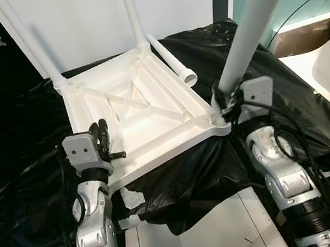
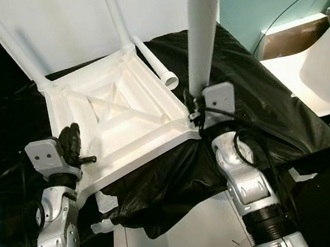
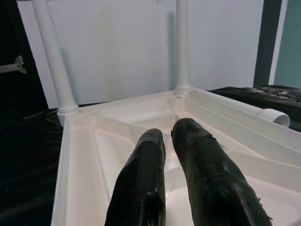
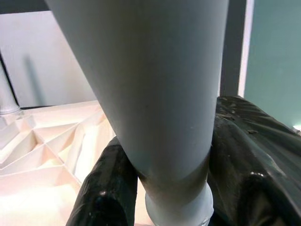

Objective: Building children table

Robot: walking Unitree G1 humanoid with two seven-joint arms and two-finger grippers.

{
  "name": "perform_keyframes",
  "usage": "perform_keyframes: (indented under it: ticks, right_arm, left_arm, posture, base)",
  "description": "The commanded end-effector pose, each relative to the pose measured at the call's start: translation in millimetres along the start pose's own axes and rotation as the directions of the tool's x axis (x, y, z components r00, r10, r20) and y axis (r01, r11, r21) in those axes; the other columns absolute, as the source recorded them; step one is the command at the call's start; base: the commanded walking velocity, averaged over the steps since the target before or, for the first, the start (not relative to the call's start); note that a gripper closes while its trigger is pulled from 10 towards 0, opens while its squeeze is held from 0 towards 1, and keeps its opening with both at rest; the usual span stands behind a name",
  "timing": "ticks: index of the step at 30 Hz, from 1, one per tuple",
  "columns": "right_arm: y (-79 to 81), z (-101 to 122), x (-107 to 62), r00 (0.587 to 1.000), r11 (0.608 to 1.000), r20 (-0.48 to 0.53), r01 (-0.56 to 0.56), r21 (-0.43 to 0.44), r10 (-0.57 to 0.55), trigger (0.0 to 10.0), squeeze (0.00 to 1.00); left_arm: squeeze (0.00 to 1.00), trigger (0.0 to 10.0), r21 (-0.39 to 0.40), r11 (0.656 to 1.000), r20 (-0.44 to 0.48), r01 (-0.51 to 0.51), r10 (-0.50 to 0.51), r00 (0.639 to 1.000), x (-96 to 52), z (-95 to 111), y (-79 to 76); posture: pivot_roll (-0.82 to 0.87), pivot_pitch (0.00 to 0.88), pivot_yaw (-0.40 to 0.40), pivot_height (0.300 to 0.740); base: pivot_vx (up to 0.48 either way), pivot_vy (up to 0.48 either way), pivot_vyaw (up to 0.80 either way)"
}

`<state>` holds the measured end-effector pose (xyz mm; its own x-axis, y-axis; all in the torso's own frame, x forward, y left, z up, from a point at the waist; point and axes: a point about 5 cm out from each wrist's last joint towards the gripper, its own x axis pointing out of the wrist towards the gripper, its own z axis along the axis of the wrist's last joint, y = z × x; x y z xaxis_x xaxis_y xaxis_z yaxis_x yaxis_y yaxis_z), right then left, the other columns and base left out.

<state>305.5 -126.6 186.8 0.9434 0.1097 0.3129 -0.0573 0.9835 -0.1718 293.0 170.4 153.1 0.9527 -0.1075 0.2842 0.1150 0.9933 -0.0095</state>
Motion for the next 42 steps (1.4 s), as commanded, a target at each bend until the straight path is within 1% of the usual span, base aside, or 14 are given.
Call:
perform_keyframes:
  ticks: [1, 2, 3, 10, 15, 16, 17, 19, 20, 28, 29, 32, 33, 42]
  right_arm:
    - [0.6, 4, 4.0, 1.000, 1.000, 0.023, -0.010, -0.007, 0.010, 10.0, 0.00]
    - [0.6, 4, 4.0, 1.000, 1.000, 0.023, -0.010, -0.007, 0.010, 10.0, 0.00]
    - [-4.2, 5, 9.6, 1.000, 1.000, 0.027, 0.008, -0.014, -0.007, 10.0, 0.00]
    - [-7.3, 6, 13.1, 0.999, 1.000, 0.031, 0.020, -0.021, -0.019, 10.0, 0.00]
    - [-8.7, 8, 15.6, 0.999, 0.999, 0.035, 0.027, -0.024, -0.026, 10.0, 0.00]
    - [-8.2, 9, 15.2, 0.999, 0.999, 0.035, 0.026, -0.023, -0.025, 10.0, 0.00]
    - [-7.5, 9, 15.1, 0.999, 0.999, 0.036, 0.025, -0.022, -0.024, 10.0, 0.00]
    - [-7.1, 10, 15.0, 0.999, 0.999, 0.036, 0.024, -0.021, -0.024, 10.0, 0.00]
    - [-6.8, 10, 15.4, 0.999, 0.999, 0.037, 0.025, -0.020, -0.024, 10.0, 0.00]
    - [-7.1, 12, 17.9, 0.998, 0.999, 0.047, 0.034, -0.019, -0.033, 10.0, 0.00]
    - [-7.1, 12, 18.2, 0.998, 0.999, 0.048, 0.035, -0.019, -0.034, 10.0, 0.00]
    - [-6.9, 12, 18.2, 0.998, 0.999, 0.048, 0.035, -0.019, -0.034, 10.0, 0.00]
    - [-6.3, 13, 18.0, 0.998, 0.999, 0.048, 0.034, -0.018, -0.033, 10.0, 0.00]
    - [0.7, 14, 16.3, 0.999, 1.000, 0.051, -0.001, -0.010, 0.001, 10.0, 0.00]
  left_arm:
    - [0.00, 10.0, -0.020, 1.000, -0.035, -0.012, 0.011, 0.999, -1.3, -5, -0.5]
    - [0.00, 10.0, -0.020, 1.000, -0.035, -0.012, 0.011, 0.999, -1.3, -5, -0.5]
    - [0.00, 10.0, -0.025, 0.988, -0.076, 0.153, -0.155, 0.985, 2.0, -6, -11.8]
    - [0.00, 10.0, -0.030, 0.963, -0.114, 0.268, -0.269, 0.956, 2.8, -8, -18.8]
    - [0.00, 10.0, -0.047, 0.883, -0.212, 0.466, -0.465, 0.860, -1.9, -18, -30.7]
    - [0.11, 10.0, -0.055, 0.857, -0.240, 0.512, -0.509, 0.827, -3.2, -23, -34.9]
    - [0.43, 10.0, -0.062, 0.839, -0.257, 0.540, -0.536, 0.804, -3.7, -26, -37.7]
    - [0.43, 10.0, -0.068, 0.826, -0.268, 0.560, -0.555, 0.787, -4.1, -28, -40.0]
    - [1.00, 10.0, -0.082, 0.809, -0.279, 0.582, -0.579, 0.766, -4.3, -30, -42.7]
    - [1.00, 10.0, -0.083, 0.758, -0.329, 0.646, -0.633, 0.701, -0.6, -37, -49.6]
    - [0.68, 10.0, -0.076, 0.753, -0.338, 0.654, -0.636, 0.694, 0.1, -39, -50.4]
    - [0.68, 10.0, -0.071, 0.748, -0.347, 0.660, -0.639, 0.687, 1.0, -40, -51.3]
    - [0.04, 10.0, -0.075, 0.736, -0.360, 0.673, -0.649, 0.670, 1.4, -42, -52.9]
    - [0.03, 10.0, -0.098, 0.672, -0.406, 0.734, -0.701, 0.587, 0.6, -51, -62.1]
  posture:
    - [-0.10, 0.000, 0.056, 0.740]
    - [-0.10, 0.000, 0.056, 0.740]
    - [-0.09, 0.000, 0.057, 0.740]
    - [-0.10, 0.000, 0.058, 0.740]
    - [-0.10, 0.000, 0.066, 0.740]
    - [-0.10, 0.000, 0.066, 0.740]
    - [-0.11, 0.000, 0.068, 0.740]
    - [-0.11, 0.000, 0.068, 0.740]
    - [-0.11, 0.000, 0.071, 0.740]
    - [-0.12, 0.000, 0.079, 0.740]
    - [-0.12, 0.000, 0.080, 0.740]
    - [-0.12, 0.000, 0.082, 0.740]
    - [-0.12, 0.000, 0.085, 0.740]
    - [-0.13, 0.000, 0.091, 0.740]
  base:
    - [0.000, 0.000, 0.00]
    - [0.000, 0.000, 0.00]
    - [0.000, 0.000, 0.00]
    - [0.000, 0.000, 0.00]
    - [0.000, 0.000, 0.00]
    - [0.000, 0.000, 0.00]
    - [0.000, 0.000, 0.00]
    - [0.000, 0.000, 0.00]
    - [0.000, 0.000, 0.00]
    - [0.000, 0.000, 0.00]
    - [0.000, 0.000, 0.00]
    - [0.000, 0.000, 0.00]
    - [0.000, 0.000, 0.00]
    - [0.000, 0.000, 0.00]
